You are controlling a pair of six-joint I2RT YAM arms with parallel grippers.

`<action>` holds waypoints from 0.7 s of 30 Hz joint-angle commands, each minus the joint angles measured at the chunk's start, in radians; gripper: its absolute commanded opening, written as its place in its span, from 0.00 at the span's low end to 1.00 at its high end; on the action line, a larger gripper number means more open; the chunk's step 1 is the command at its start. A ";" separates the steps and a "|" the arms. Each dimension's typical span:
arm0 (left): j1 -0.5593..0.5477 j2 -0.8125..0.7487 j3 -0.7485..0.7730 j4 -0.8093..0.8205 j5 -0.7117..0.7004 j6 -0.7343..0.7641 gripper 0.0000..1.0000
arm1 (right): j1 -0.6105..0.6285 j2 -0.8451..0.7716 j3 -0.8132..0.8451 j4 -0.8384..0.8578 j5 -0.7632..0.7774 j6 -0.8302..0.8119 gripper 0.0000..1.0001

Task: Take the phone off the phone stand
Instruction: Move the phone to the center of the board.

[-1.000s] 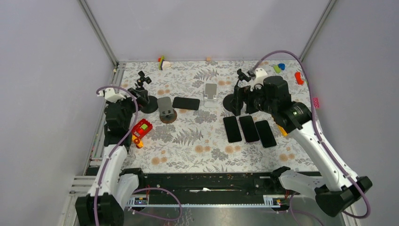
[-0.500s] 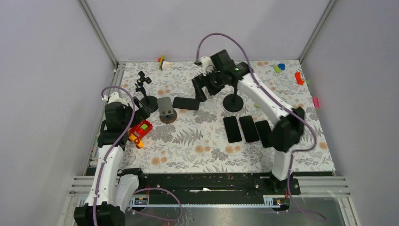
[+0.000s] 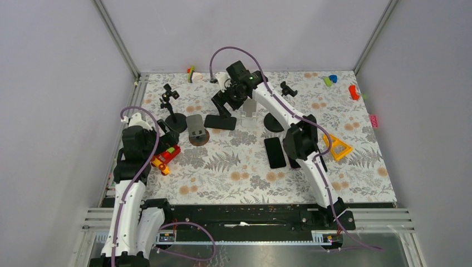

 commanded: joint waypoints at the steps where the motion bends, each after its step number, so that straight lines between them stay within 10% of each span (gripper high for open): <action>1: 0.003 0.004 -0.003 0.013 0.049 0.008 0.99 | 0.004 0.080 0.100 0.039 0.013 -0.032 0.99; 21: 0.003 0.029 -0.006 0.028 0.078 -0.001 0.99 | 0.005 0.230 0.140 0.093 0.060 0.379 0.99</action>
